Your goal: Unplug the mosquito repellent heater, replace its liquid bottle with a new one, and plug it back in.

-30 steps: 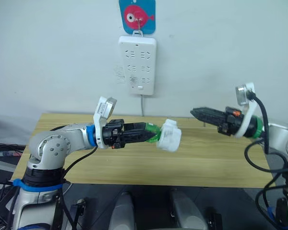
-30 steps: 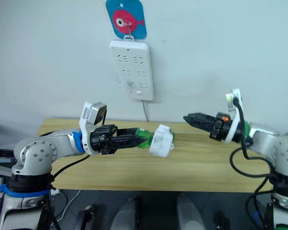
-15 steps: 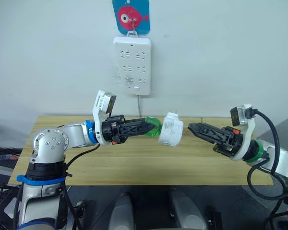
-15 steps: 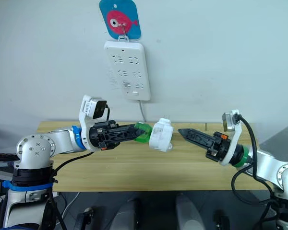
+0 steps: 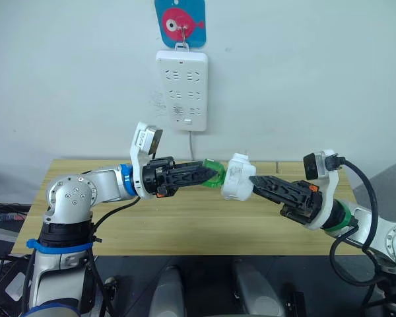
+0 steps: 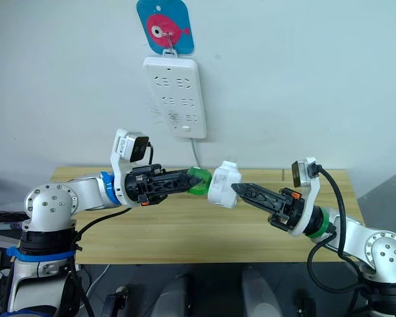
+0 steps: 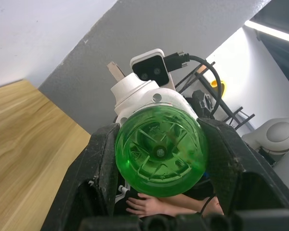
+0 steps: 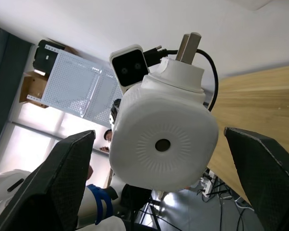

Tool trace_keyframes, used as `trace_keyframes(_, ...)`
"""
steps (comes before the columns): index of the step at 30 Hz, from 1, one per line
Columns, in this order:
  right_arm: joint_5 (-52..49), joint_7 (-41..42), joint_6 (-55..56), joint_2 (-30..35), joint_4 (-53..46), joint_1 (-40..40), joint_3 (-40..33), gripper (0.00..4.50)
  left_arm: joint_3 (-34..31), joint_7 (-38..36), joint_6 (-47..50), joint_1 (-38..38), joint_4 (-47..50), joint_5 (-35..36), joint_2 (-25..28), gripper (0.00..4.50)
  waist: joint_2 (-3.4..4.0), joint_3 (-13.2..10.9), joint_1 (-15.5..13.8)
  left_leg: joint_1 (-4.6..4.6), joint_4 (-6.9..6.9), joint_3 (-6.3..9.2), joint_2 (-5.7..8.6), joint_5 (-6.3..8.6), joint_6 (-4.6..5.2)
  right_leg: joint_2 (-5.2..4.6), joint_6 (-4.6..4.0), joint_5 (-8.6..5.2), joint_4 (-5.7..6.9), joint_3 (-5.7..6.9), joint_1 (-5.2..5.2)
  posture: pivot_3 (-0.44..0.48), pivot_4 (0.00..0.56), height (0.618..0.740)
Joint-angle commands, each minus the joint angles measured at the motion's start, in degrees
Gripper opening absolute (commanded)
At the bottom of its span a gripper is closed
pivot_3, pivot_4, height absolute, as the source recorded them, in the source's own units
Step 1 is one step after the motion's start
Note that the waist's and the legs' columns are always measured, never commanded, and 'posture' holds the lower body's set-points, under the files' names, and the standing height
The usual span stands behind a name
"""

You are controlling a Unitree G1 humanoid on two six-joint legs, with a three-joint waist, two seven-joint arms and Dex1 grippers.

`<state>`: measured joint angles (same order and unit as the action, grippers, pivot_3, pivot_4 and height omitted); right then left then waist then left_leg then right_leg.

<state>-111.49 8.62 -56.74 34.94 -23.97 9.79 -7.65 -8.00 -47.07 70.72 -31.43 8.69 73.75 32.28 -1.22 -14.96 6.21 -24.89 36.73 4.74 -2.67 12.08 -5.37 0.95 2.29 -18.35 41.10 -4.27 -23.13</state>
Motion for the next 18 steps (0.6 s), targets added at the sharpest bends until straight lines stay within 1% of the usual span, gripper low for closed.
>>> trace_keyframes(1, -1.51, 1.42, 0.04, -0.43, -1.24, 1.03, 0.57, 4.5, 0.27, -1.4, -1.14, 0.3, 2.53, -0.07, 0.01, 2.31, 0.0, 0.0, 0.0, 0.0, 0.0, 0.0, 0.0, 0.0, 0.0, 0.0, 0.0, 0.0, 0.0, 0.01, 0.0, -0.162, 0.232, 0.725)
trace_keyframes(7, -1.51, 2.54, -1.31, 0.07, -0.13, 2.83, 2.22, 4.5, 1.01, -2.24, -2.11, 0.86, 3.26, -1.19, -0.16, 2.31, 0.0, 0.0, -0.04, 0.0, 0.0, 0.0, 0.0, 0.0, 0.0, 0.0, 0.0, 0.0, 0.0, 0.0, 0.0, -0.159, 0.237, 0.725)
trace_keyframes(10, -1.51, 3.03, -2.13, 0.43, 0.78, 3.68, 2.51, 3.93, 1.19, -2.37, -2.57, 1.1, 3.54, -1.45, -0.23, 2.31, 0.0, 0.0, -0.11, 0.0, 0.0, 0.0, 0.0, 0.0, 0.0, 0.0, 0.0, 0.0, 0.0, 0.0, 0.0, -0.156, 0.237, 0.725)
trace_keyframes(11, -1.51, 3.41, -2.59, 0.6, 1.18, 4.09, 2.64, 3.65, 1.29, -2.54, -2.87, 1.27, 3.72, -1.72, -0.25, 2.31, 0.0, 0.0, -0.12, 0.0, 0.0, 0.0, 0.0, 0.0, 0.0, 0.0, 0.0, 0.0, -0.01, 0.0, 0.0, -0.156, 0.237, 0.725)
trace_keyframes(12, -1.51, 3.85, -3.09, 0.88, 1.54, 4.57, 2.8, 3.27, 1.3, -2.58, -3.05, 1.39, 3.79, -1.8, -0.32, 2.31, 0.0, 0.0, -0.13, 0.0, 0.0, 0.0, 0.0, 0.0, 0.0, 0.0, 0.0, 0.0, -0.01, 0.0, 0.0, -0.156, 0.237, 0.725)
trace_keyframes(13, -1.51, 4.26, -3.56, 1.17, 1.88, 5.06, 2.96, 3.06, 1.35, -2.57, -3.43, 1.58, 3.93, -2.07, -0.43, 2.31, 0.0, 0.0, -0.14, 0.0, 0.0, -0.01, 0.0, 0.0, 0.0, 0.0, 0.0, 0.0, -0.01, -0.01, 0.0, -0.156, 0.237, 0.725)
trace_keyframes(18, -1.51, 4.66, -4.86, 1.14, 3.45, 7.12, 3.22, 3.06, 2.05, -3.23, -5.25, 2.77, 5.34, -3.57, -0.68, 2.31, 0.0, 0.0, -0.2, 0.0, 0.0, 0.0, 0.0, 0.0, 0.0, 0.0, 0.0, 0.0, -0.01, 0.0, 0.0, -0.149, 0.236, 0.725)
